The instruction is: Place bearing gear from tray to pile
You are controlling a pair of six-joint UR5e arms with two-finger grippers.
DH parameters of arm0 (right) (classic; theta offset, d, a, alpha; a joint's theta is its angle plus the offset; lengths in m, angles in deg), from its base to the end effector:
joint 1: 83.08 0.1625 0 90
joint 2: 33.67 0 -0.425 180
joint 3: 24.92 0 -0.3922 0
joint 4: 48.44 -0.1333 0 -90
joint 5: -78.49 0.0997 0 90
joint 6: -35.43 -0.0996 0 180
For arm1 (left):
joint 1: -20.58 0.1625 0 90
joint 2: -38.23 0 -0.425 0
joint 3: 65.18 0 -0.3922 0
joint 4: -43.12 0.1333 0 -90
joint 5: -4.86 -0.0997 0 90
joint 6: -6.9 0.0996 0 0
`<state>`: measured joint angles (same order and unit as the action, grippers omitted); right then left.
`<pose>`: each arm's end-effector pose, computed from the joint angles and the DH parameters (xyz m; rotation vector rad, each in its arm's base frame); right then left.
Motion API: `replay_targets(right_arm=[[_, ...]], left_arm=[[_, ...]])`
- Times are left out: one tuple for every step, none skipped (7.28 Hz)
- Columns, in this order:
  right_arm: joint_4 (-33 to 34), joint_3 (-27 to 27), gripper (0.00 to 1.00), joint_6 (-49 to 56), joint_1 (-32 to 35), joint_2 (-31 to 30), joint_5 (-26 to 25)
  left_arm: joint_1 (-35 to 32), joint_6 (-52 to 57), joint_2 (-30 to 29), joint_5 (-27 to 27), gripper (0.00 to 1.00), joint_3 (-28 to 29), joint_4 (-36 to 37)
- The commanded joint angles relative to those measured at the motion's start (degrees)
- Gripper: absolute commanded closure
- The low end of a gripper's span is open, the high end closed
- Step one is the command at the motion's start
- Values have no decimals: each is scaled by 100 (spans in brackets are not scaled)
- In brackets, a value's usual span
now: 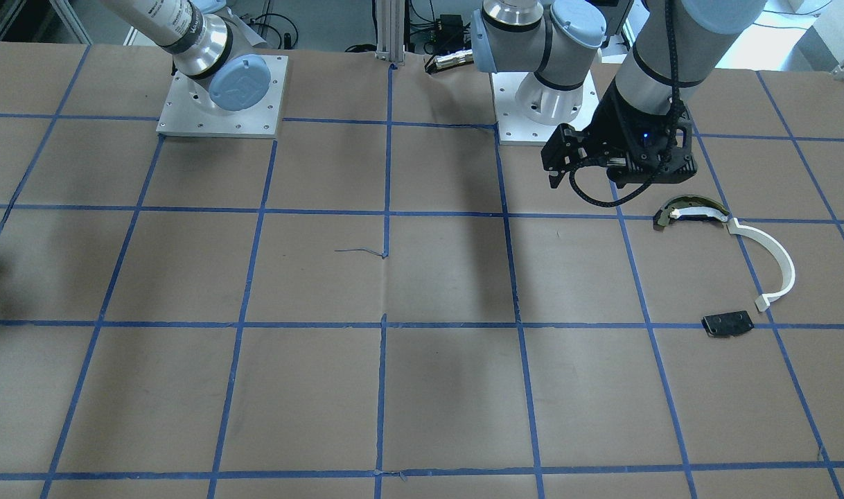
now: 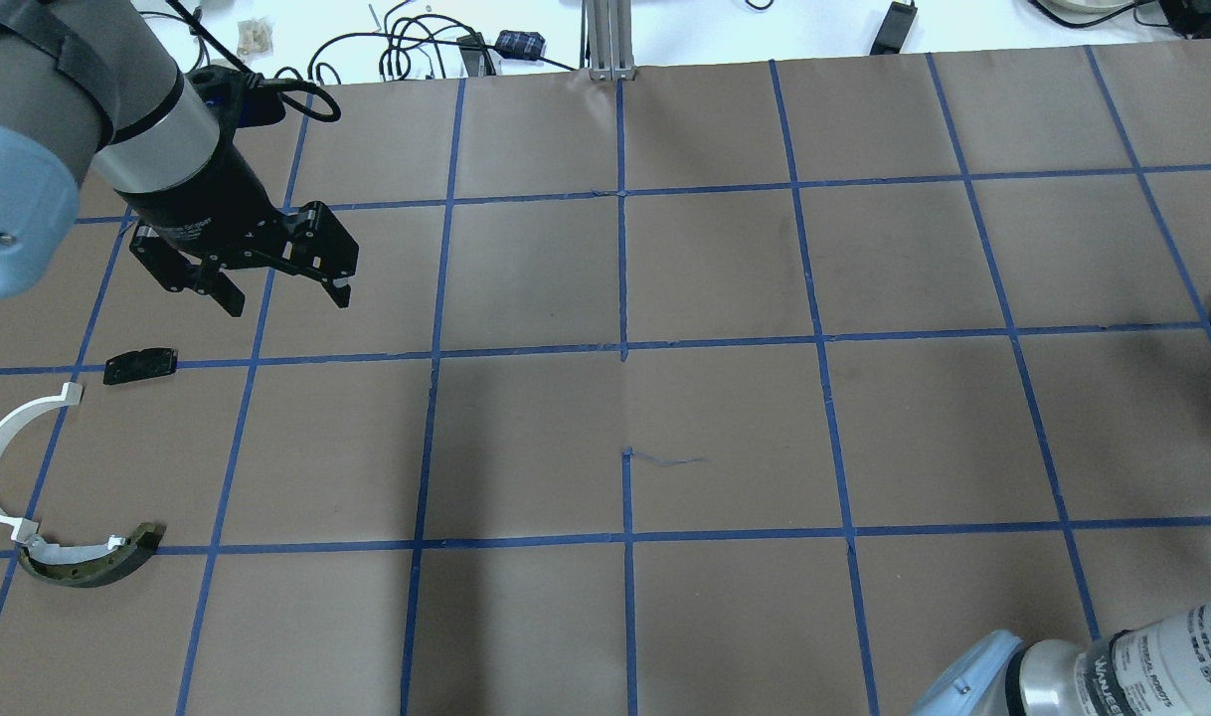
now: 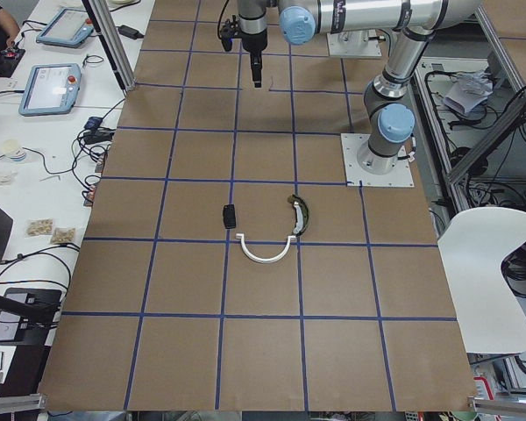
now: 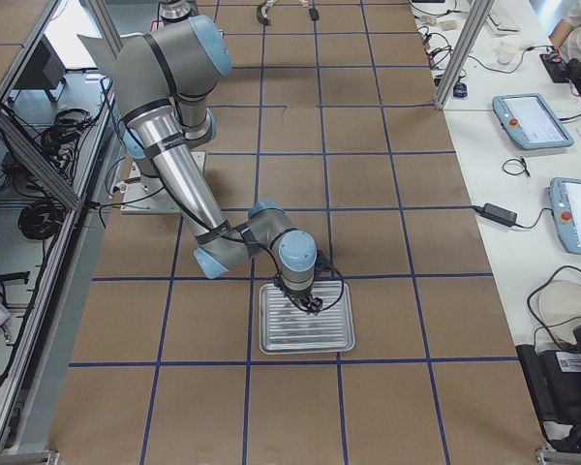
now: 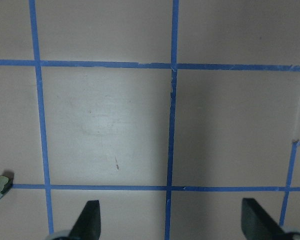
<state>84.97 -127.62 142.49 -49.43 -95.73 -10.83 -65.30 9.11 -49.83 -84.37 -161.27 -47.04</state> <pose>-0.4259 -0.4450 0.1879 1.3259 -2.7970 0.0290 -0.1006 -0.4772 0.4521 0.0528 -3.1214 -0.1161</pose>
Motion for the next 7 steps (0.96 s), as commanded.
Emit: replay_targets(right_arm=[[-131,-14,21,-28,2,36,169],[-131,4,33,-36,2,1,161],[-87,4,47,-28,2,62,161],[-87,22,47,-36,2,106,152],[-87,13,50,-37,2,115,170],[-96,13,65,-37,2,106,135],[-113,13,66,-37,2,89,91]], left_arm=[[1,121,-9,-16,0,3,8],[1,131,-1,-7,0,64,-18],[1,131,8,-7,0,91,-1],[53,131,-53,2,0,91,8],[79,157,-140,11,0,74,77],[71,166,-150,11,0,39,87],[53,166,-20,37,0,82,78]])
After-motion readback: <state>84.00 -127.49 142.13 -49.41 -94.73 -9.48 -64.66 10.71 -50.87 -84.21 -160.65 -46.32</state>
